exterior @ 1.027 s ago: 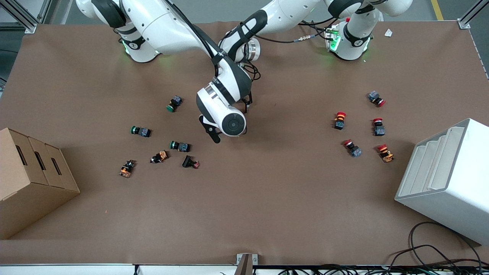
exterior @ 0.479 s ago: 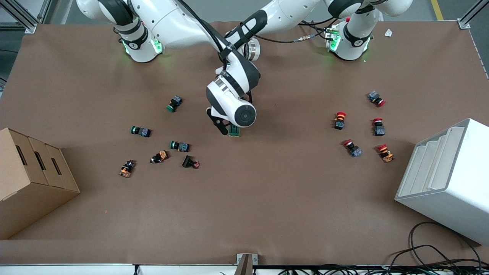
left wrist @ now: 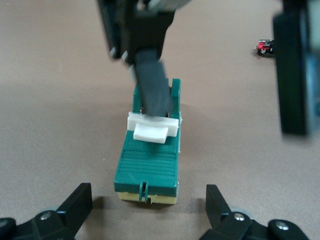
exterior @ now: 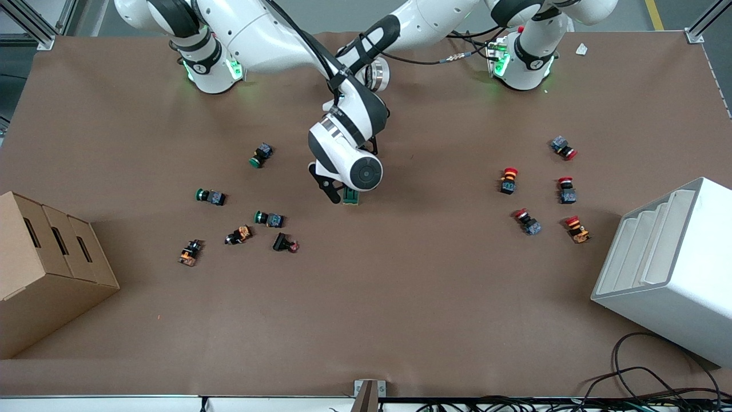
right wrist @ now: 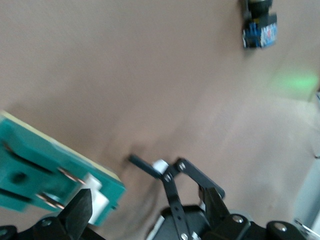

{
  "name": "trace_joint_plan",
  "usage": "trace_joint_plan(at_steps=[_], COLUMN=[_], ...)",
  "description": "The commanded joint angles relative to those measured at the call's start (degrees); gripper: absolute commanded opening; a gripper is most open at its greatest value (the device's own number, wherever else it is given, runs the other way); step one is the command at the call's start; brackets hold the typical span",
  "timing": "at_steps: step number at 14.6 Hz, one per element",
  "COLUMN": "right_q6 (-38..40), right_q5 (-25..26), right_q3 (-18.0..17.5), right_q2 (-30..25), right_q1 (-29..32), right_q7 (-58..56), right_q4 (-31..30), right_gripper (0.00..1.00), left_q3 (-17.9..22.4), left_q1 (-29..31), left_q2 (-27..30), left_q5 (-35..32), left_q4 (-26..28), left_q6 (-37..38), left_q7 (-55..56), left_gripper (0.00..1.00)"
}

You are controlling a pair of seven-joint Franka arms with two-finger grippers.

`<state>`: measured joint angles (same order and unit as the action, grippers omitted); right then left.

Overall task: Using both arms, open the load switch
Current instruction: 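Lift the right gripper away from the switch lever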

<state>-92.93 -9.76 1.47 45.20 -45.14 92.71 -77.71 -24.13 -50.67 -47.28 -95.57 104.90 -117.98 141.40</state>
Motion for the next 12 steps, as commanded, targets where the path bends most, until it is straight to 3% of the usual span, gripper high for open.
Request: trace_joint_plan(at_steps=[1, 9, 12], right_q6=[0.03, -2.26, -0.07], right_q5=[6.04, 6.59, 6.68], right_q3=[0.28, 0.2, 0.28], right_q2=[-1.43, -11.96, -16.01], right_q1=[3.03, 22.26, 30.7], right_q7=[-5.05, -52.22, -73.22], right_q4=[3.6, 2.92, 1.51], right_gripper=[1.0, 1.0, 1.0], left_q3=[0.14, 0.14, -0.3], left_q1=[-0.49, -0.4, 0.3], left_q2=[-2.29, -1.77, 0.69], left_q5=[-0.32, -0.23, 6.58], left_q4=[-1.72, -1.89, -3.47], left_q6=[-0.67, -0.58, 2.23], left_q7=[0.89, -0.85, -11.46], left_gripper=[1.0, 0.99, 0.99])
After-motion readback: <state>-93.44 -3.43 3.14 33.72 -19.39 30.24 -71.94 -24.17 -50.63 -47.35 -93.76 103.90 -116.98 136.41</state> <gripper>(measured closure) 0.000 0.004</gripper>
